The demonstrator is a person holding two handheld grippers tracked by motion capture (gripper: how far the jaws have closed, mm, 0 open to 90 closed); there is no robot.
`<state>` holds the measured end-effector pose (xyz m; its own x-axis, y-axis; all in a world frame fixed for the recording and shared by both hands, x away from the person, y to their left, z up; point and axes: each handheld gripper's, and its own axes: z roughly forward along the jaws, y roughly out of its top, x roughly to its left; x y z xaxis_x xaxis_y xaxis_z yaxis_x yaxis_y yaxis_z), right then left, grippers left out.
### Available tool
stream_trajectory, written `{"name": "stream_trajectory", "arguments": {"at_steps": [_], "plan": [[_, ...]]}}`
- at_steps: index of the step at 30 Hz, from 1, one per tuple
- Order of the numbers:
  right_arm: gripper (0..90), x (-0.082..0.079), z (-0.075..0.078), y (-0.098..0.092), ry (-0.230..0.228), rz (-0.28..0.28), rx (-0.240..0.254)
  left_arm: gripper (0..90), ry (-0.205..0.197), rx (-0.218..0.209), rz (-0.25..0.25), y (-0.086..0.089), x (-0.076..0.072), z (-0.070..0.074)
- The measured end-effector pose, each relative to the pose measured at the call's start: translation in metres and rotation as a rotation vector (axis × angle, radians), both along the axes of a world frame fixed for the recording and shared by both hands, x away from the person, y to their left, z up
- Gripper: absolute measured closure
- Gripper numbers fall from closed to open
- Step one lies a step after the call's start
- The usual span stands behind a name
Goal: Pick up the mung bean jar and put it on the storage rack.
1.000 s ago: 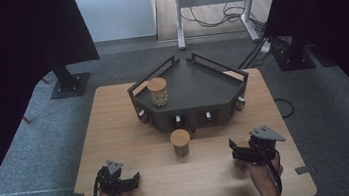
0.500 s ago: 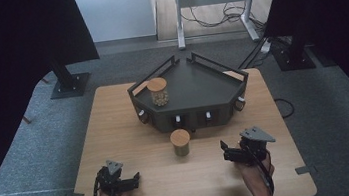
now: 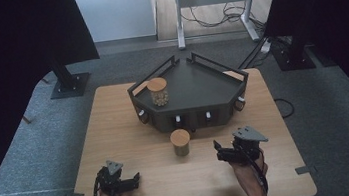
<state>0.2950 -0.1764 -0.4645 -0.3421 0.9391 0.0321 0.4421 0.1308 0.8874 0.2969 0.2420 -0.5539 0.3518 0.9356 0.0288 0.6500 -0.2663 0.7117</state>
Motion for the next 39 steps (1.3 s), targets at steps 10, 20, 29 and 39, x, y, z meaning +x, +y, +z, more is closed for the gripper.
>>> {"name": "stream_trajectory", "arguments": {"at_steps": [10, 20, 29, 39], "plan": [[3.0, 0.005, 0.002, 0.015, -0.002, 0.028, -0.004, 1.0, 0.0, 0.0, 0.0, 0.0, 0.0, 0.0], [3.2, 0.01, 0.001, 0.029, -0.005, 0.054, -0.001, 1.0, 0.0, 0.0, 0.0, 0.0, 0.0, 0.0], [3.2, 0.014, 0.0, 0.039, -0.008, 0.064, 0.002, 0.9, 0.0, -0.001, 0.001, 0.0, 0.0, 0.0], [3.2, 0.018, 0.001, 0.052, -0.012, 0.086, 0.008, 0.9, 0.001, 0.001, 0.0, 0.0, 0.0, 0.0]]}}
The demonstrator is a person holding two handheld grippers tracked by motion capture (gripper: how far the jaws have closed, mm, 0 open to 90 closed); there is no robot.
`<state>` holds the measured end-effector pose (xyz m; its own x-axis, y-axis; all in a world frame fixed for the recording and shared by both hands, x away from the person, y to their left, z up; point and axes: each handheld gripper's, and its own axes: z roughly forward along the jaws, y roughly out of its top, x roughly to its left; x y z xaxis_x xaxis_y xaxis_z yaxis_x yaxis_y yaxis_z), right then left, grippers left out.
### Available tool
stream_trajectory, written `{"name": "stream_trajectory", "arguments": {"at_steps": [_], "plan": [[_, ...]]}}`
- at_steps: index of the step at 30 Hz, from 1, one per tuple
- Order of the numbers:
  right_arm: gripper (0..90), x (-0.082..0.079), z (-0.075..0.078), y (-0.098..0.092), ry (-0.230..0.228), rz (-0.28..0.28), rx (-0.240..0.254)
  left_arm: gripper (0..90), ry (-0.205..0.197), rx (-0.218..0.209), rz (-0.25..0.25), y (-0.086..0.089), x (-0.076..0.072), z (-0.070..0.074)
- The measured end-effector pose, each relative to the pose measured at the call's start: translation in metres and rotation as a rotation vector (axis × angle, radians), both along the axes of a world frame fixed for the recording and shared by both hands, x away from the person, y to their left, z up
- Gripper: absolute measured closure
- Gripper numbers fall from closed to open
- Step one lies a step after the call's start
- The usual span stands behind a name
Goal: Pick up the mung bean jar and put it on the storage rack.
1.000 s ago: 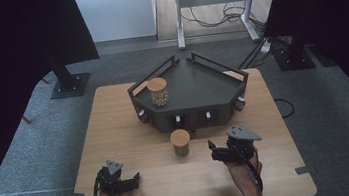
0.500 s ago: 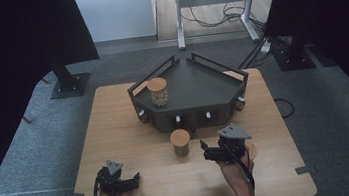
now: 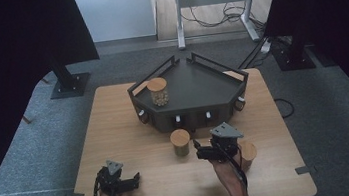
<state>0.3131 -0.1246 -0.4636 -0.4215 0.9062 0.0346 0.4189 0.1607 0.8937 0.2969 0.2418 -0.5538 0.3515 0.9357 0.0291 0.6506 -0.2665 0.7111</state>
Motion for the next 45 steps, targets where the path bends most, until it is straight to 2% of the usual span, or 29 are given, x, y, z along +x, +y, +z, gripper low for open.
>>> {"name": "stream_trajectory", "arguments": {"at_steps": [7, 22, 31, 45], "plan": [[3.2, 0.003, -0.005, 0.006, 0.013, 0.009, 0.002, 0.9, 0.0, 0.0, 0.0, 0.0, 0.0, 0.0], [2.7, 0.007, -0.01, 0.026, 0.005, 0.05, 0.01, 0.9, 0.0, 0.0, 0.0, 0.0, 0.0, 0.0], [1.0, 0.012, -0.021, 0.036, 0.025, 0.049, 0.013, 0.9, 0.0, 0.0, 0.0, 0.0, 0.0, 0.0], [0.5, 0.018, -0.029, 0.055, 0.02, 0.064, 0.0, 0.9, 0.0, 0.0, 0.0, 0.0, 0.0, 0.0]]}}
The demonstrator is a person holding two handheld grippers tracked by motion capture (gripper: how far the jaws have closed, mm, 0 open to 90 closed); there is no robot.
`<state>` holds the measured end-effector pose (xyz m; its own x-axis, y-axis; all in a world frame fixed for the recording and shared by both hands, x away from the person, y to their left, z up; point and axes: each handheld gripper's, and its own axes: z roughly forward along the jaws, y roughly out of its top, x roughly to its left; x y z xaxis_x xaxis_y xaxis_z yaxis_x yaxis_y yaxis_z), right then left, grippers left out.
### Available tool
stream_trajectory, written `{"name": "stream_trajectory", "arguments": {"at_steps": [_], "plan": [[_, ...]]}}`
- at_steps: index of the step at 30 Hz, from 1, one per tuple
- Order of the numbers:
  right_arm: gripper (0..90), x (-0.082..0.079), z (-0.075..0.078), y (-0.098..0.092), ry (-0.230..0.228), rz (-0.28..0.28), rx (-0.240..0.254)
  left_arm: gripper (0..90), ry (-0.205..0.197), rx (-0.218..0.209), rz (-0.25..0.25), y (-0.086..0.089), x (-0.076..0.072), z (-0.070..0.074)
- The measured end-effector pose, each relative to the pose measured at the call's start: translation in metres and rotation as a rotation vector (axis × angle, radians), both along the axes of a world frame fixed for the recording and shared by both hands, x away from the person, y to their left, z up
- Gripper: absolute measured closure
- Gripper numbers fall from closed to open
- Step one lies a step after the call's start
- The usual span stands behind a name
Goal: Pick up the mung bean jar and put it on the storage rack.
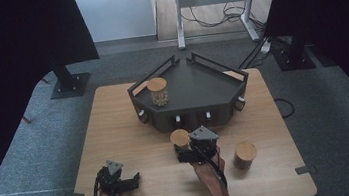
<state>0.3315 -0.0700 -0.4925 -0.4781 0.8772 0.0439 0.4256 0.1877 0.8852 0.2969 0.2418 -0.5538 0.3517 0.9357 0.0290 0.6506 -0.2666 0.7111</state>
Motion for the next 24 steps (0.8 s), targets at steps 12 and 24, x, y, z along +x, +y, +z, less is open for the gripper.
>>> {"name": "stream_trajectory", "arguments": {"at_steps": [12, 24], "plan": [[2.0, 0.007, -0.008, 0.014, 0.003, -0.005, -0.019, 0.9, 0.0, 0.001, -0.001, 0.0, 0.0, 0.0], [6.5, 0.018, -0.026, 0.019, 0.036, -0.017, -0.04, 0.9, 0.0, 0.0, 0.0, 0.0, 0.0, 0.0]]}}
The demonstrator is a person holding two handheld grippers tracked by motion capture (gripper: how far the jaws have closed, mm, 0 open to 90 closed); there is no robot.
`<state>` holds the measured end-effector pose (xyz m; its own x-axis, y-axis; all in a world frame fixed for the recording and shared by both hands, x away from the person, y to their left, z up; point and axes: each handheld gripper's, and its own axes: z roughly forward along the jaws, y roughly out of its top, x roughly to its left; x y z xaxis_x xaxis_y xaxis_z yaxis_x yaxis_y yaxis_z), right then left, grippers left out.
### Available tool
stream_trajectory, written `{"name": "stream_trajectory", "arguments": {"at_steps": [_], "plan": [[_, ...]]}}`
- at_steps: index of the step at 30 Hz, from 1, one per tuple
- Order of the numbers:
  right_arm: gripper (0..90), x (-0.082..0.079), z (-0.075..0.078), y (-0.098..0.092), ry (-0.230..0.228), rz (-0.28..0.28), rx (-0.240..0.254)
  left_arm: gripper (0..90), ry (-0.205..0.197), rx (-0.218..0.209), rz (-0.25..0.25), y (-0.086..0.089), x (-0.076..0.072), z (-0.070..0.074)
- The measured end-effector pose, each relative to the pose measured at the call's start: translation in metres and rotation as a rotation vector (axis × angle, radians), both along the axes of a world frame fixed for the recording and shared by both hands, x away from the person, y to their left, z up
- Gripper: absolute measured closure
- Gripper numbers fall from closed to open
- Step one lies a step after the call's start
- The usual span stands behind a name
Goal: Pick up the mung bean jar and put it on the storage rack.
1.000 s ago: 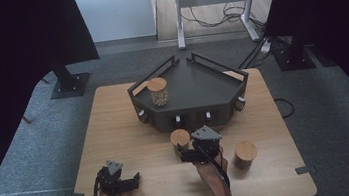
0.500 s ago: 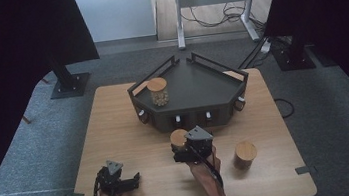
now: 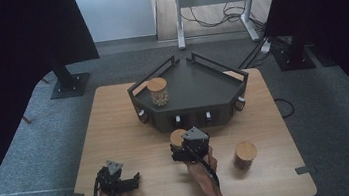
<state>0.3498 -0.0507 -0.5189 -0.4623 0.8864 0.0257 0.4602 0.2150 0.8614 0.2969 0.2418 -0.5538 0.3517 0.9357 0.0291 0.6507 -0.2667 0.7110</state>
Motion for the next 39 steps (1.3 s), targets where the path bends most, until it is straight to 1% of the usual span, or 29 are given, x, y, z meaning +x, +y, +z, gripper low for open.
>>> {"name": "stream_trajectory", "arguments": {"at_steps": [5, 15, 26, 36, 39], "plan": [[10.0, 0.0011, -0.0028, 0.0024, -0.002, 0.008, 0.002, 0.9, 0.0, 0.0, 0.0, 0.0, 0.0, 0.0], [22.9, -0.0004, -0.0055, 0.0035, -0.03, 0.009, 0.003, 0.9, 0.001, 0.001, -0.001, 0.0001, 0.0, 0.0], [24.3, -0.0026, -0.0068, 0.0058, -0.048, -0.009, -0.01, 0.9, 0.0, 0.0, -0.003, -0.0001, 0.0, 0.0], [24.4, -0.005, -0.0039, 0.0062, -0.045, 0.003, -0.028, 0.9, 0.0, -0.001, -0.01, -0.0005, -0.0001, 0.0], [24.4, -0.0066, -0.0013, 0.0054, -0.048, 0.006, -0.02, 0.9, 0.0, -0.001, -0.009, -0.0005, -0.0001, -0.0001]]}}
